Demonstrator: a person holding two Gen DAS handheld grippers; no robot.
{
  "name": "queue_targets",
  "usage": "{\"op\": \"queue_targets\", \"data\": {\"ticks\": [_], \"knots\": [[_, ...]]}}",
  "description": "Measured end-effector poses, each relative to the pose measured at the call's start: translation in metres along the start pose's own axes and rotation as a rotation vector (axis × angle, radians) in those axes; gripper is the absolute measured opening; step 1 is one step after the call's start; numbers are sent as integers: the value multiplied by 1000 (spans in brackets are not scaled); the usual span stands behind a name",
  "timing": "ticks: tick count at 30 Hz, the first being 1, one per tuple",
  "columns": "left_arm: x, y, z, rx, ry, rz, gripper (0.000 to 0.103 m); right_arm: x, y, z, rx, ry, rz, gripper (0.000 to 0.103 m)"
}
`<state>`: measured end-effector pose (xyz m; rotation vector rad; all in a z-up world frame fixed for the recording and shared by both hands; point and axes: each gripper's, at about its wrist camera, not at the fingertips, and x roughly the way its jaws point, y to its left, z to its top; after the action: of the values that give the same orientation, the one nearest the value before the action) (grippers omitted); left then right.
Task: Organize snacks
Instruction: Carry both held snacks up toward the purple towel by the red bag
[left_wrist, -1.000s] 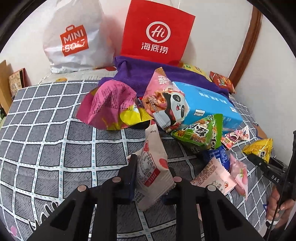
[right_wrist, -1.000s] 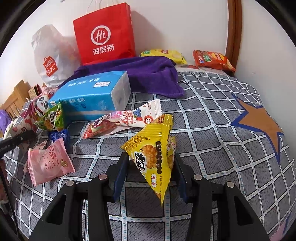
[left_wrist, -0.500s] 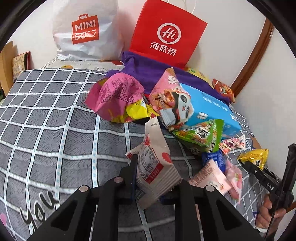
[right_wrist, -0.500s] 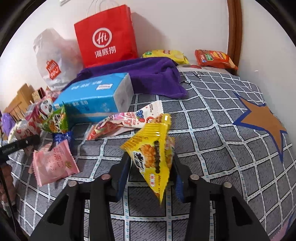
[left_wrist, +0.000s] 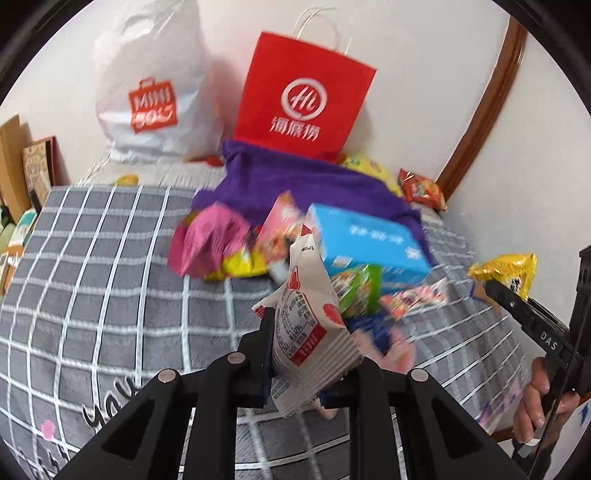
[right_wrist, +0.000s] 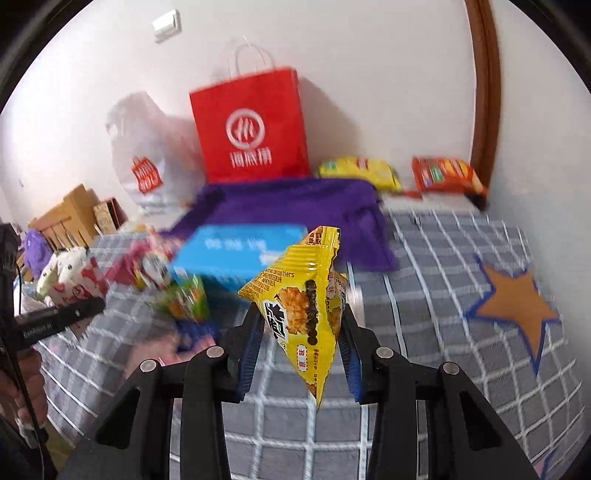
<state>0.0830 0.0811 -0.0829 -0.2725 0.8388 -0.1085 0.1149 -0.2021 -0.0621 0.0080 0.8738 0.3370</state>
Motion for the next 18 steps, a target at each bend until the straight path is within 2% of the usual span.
{"op": "queue_targets", "data": {"ticks": [5, 10, 18], "knots": [[-7, -16, 36, 7, -21, -15, 17, 1, 9, 46, -18, -41, -29, 40], [-2, -27, 72, 32, -29, -20, 17, 19, 6, 92, 1, -18, -51, 40], [13, -33, 136, 63, -43, -1, 17, 50, -4, 149, 32, -34, -27, 40]]}}
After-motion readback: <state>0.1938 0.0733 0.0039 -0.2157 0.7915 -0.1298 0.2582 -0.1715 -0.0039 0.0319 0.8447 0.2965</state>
